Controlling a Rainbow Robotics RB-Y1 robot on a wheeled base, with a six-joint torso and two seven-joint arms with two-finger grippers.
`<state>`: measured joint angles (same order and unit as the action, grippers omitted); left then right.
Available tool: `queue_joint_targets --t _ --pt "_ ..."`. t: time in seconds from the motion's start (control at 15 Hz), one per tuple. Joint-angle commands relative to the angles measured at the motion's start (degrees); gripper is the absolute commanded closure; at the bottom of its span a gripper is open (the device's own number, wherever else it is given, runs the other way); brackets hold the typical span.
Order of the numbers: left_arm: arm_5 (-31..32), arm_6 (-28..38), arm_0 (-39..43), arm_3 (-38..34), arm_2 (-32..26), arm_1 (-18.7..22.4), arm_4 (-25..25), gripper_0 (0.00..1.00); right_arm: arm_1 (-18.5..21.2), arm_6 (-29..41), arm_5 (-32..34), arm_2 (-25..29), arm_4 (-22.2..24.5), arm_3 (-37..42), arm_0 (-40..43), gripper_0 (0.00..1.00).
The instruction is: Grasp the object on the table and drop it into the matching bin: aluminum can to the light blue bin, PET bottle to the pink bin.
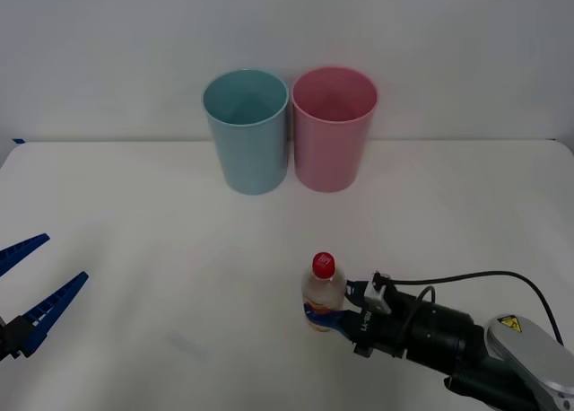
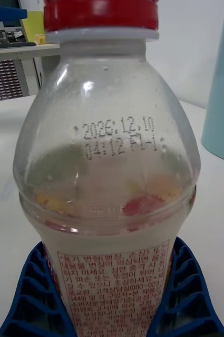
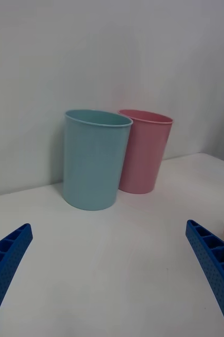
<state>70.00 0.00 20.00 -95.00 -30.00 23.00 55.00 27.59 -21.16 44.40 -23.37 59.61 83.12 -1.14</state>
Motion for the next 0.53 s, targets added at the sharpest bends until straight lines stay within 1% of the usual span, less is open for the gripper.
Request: queue_joint_targets --t 0.07,0.2,0.4,0.53 --pt "0.0 0.0 0.0 0.0 0.0 0.0 0.0 0.0 0.7 1.0 -0.7 0.4 -0.5 3.4 0.6 1.0" --pt "0.0 0.0 0.0 0.0 0.0 0.0 0.0 0.0 1.8 2.8 -1.9 1.1 -1.3 7.0 1.5 1.0" --pt "0.0 0.0 0.0 0.0 0.0 0.0 0.0 0.0 3.1 9.9 -2.6 2.5 -1.3 12.3 2.1 1.0" --pt "0.0 0.0 0.0 0.0 0.0 0.0 0.0 0.0 3.3 13.7 -3.0 3.9 -1.3 15.4 2.4 1.0"
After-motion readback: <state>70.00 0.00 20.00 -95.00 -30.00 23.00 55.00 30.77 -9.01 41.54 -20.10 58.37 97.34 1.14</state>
